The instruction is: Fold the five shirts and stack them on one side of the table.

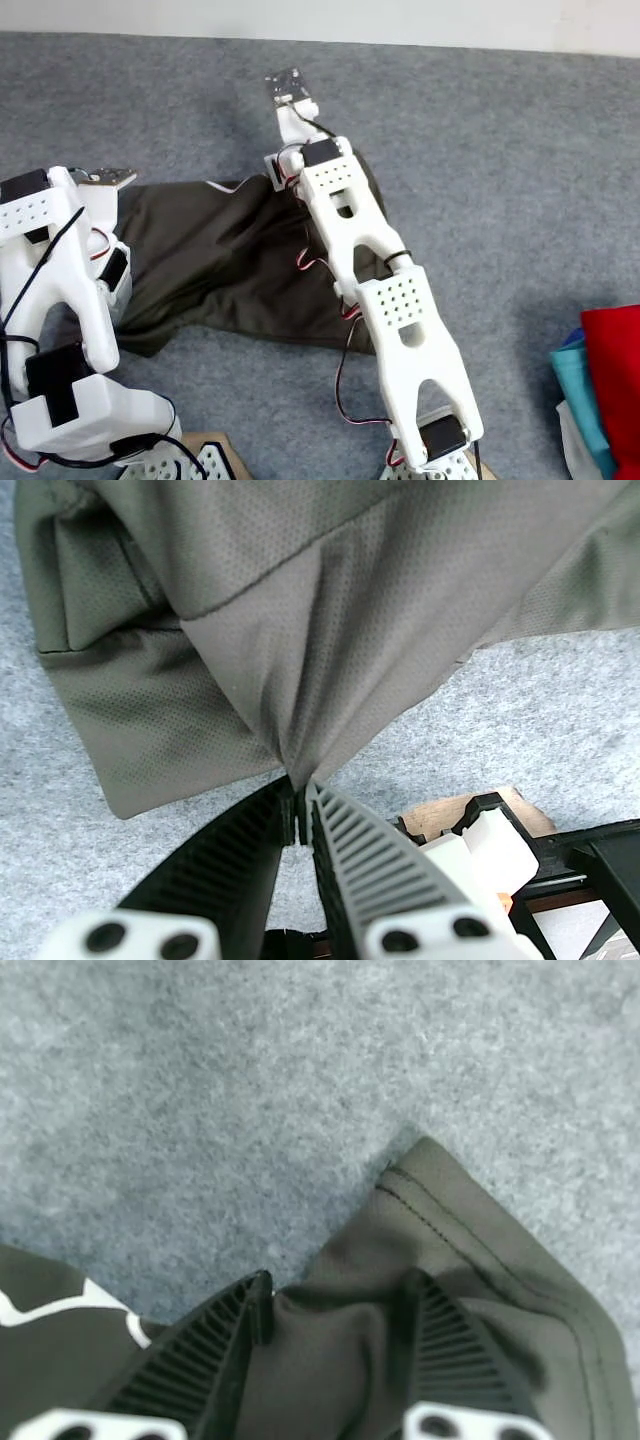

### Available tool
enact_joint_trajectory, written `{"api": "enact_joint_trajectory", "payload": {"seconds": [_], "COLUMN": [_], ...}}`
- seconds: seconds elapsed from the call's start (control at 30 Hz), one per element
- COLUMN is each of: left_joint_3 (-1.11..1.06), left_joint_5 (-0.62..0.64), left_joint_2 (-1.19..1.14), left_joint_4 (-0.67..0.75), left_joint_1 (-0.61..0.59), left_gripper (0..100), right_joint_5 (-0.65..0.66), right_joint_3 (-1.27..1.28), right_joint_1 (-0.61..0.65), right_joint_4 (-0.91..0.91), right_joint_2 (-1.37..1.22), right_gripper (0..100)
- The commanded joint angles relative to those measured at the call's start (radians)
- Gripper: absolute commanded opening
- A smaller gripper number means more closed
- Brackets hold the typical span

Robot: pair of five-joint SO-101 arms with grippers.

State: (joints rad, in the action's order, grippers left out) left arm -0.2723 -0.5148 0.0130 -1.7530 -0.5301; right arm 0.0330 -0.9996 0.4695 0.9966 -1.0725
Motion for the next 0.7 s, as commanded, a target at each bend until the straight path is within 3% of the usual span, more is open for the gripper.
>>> {"api": "enact_joint_trajectory", "payload": {"seconds": [0.0, 0.13, 0.3, 0.67], "left_joint_3": [0.002, 0.002, 0.001, 0.004], "left_joint_5": [-0.011, -0.011, -0.009, -0.003], "left_joint_2": [0.031, 0.031, 0.03, 0.03], "left_joint_4": [0.006, 0.006, 0.008, 0.029], "left_joint_1": [-0.008, -0.012, -0.008, -0.008], "left_gripper": [1, 1, 1, 1], "right_joint_5": [0.015, 0.012, 0.014, 0.011], "right_joint_3": [-0.064, -0.085, -0.2, -0.562], "right_joint_1": [-0.008, -0.033, -0.054, -0.101], "right_joint_4": [0.004, 0.001, 0.038, 0.427], "right_joint_2": [0.025, 0.028, 0.028, 0.019], "right_gripper": [11.5, 0.9, 0.5, 0.5]}}
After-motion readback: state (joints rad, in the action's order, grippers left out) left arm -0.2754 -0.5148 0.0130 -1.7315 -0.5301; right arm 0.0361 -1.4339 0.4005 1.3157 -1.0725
